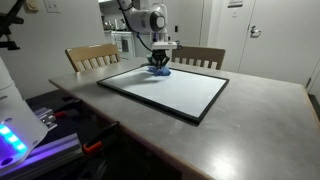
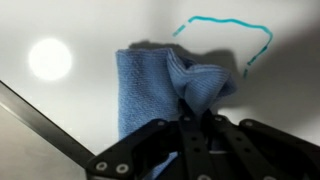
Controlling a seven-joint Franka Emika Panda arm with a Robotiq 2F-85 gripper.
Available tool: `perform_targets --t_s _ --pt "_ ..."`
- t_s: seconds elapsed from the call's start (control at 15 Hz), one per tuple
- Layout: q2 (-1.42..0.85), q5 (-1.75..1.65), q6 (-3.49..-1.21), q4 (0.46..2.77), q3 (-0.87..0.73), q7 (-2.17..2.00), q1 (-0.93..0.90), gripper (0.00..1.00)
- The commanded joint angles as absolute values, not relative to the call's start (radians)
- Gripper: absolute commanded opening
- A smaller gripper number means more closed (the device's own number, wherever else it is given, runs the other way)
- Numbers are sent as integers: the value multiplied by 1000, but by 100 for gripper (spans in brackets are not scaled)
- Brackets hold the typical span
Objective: Use the blue cloth to wipe the whiteboard
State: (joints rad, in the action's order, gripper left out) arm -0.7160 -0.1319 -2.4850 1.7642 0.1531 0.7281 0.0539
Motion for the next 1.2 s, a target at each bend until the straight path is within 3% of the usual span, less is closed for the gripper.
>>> perform_targets --t_s 0.0,0.47,1.13 --pt "-741 -157 -2497 1772 121 726 60 3" --pt "-723 -167 -2509 1789 53 684 74 3" --pt "-729 -99 -2469 1770 205 793 77 3"
